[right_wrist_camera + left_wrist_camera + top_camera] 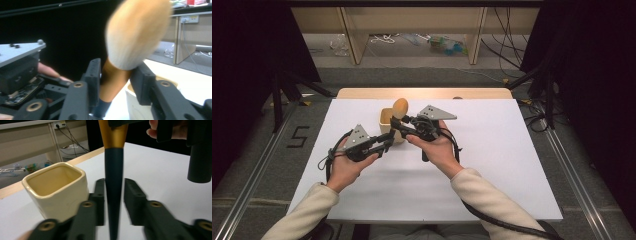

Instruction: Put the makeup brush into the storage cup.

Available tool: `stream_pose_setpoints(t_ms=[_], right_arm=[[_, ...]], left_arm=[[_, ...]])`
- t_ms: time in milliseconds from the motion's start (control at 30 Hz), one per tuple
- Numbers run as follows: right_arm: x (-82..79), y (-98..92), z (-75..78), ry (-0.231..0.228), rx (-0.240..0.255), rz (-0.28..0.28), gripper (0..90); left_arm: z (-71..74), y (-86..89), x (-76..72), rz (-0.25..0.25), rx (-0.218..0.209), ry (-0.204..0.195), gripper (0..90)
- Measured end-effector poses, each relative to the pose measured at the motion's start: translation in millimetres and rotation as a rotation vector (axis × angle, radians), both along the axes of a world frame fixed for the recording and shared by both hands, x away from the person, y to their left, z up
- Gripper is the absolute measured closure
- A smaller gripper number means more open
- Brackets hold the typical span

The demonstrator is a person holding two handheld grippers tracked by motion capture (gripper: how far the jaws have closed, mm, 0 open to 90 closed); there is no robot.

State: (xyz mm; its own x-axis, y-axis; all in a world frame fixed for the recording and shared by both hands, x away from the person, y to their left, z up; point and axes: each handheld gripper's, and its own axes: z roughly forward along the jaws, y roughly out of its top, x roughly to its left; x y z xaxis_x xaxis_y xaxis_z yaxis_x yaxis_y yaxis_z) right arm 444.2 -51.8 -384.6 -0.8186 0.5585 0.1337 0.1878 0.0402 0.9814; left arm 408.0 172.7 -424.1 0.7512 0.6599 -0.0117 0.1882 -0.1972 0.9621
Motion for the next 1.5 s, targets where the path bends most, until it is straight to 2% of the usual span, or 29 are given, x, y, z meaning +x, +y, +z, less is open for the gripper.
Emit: stream_pose_setpoints(t_ms=[33,67,100,133,167,333,433,500,567,633,700,733,767,800,933,967,1000,1033,1133,1167,1300,1500], right_arm=[[-1.2,-1.7,2.5,0.007,-0.015,0.011,65.9],[0.8,-3.5,4.0,-0.013,-0.010,0.014,66.1],[0.0,-6.4,6.7,-0.007,-0.033,0.015,66.1],[1.4,-8.9,8.6,-0.041,-0.042,0.013,66.2],[1.8,-11.9,10.5,-0.050,-0.057,0.013,66.3],[0.7,-25.0,19.8,-0.094,-0.136,0.073,66.5],[-3.2,-31.4,22.0,-0.100,-0.164,0.096,66.5],[-4.9,-34.9,21.0,-0.116,-0.172,0.109,66.5],[-8.6,-38.3,19.8,-0.108,-0.170,0.118,66.5],[-11.7,-41.8,18.3,-0.098,-0.171,0.123,66.5],[-13.5,-43.9,16.5,-0.089,-0.164,0.136,66.5],[-13.4,-44.8,16.5,-0.108,-0.170,0.130,66.5],[-15.2,-45.1,16.4,-0.090,-0.164,0.141,66.5],[-15.0,-45.6,16.2,-0.097,-0.173,0.143,66.5],[-17.3,-44.4,16.1,-0.100,-0.177,0.146,66.5],[-17.2,-44.6,16.4,-0.106,-0.182,0.146,66.6],[-17.0,-44.6,16.3,-0.110,-0.183,0.147,66.5],[-18.5,-44.4,16.6,-0.096,-0.179,0.147,66.6],[-18.6,-43.9,16.2,-0.105,-0.183,0.143,66.6],[-17.7,-43.5,15.8,-0.120,-0.181,0.140,66.6],[-20.6,-41.1,16.0,-0.105,-0.178,0.151,66.6],[-22.3,-39.4,16.1,-0.113,-0.178,0.150,66.6]], left_arm=[[0.0,0.1,-0.1,-0.011,-0.009,-0.002,52.5],[0.2,0.5,-0.3,-0.026,-0.008,-0.004,46.8],[0.1,0.8,-0.5,-0.037,-0.012,-0.001,43.1],[0.1,1.1,-0.6,-0.049,-0.015,0.001,40.4],[0.1,1.4,-0.7,-0.059,-0.011,-0.001,37.3],[2.6,-0.5,-1.5,-0.085,-0.025,-0.001,35.9],[5.8,-4.3,-3.1,-0.102,-0.040,-0.001,36.3],[8.4,-8.0,-4.7,-0.121,-0.044,-0.005,37.2],[10.4,-12.9,-5.9,-0.141,-0.041,-0.007,37.9],[10.9,-18.3,-6.3,-0.157,-0.058,0.004,38.5],[11.2,-23.5,-5.6,-0.175,-0.051,0.006,40.5],[11.5,-26.1,-5.1,-0.182,-0.053,0.008,42.1],[11.8,-29.2,-5.0,-0.194,-0.057,0.017,43.8],[12.3,-31.6,-3.9,-0.200,-0.047,0.006,44.9],[12.4,-38.2,-0.8,-0.195,-0.040,0.012,51.2],[11.6,-39.9,-0.7,-0.185,-0.048,0.025,52.6],[10.8,-40.5,0.8,-0.187,-0.042,0.017,53.7],[9.8,-41.2,0.9,-0.174,-0.044,0.026,54.7],[7.3,-42.3,2.3,-0.161,-0.036,0.025,59.2],[6.5,-42.7,1.9,-0.151,-0.041,0.035,60.3],[5.2,-41.7,2.7,-0.139,-0.036,0.033,65.1],[5.3,-43.1,0.7,-0.140,-0.033,0.031,73.0]])
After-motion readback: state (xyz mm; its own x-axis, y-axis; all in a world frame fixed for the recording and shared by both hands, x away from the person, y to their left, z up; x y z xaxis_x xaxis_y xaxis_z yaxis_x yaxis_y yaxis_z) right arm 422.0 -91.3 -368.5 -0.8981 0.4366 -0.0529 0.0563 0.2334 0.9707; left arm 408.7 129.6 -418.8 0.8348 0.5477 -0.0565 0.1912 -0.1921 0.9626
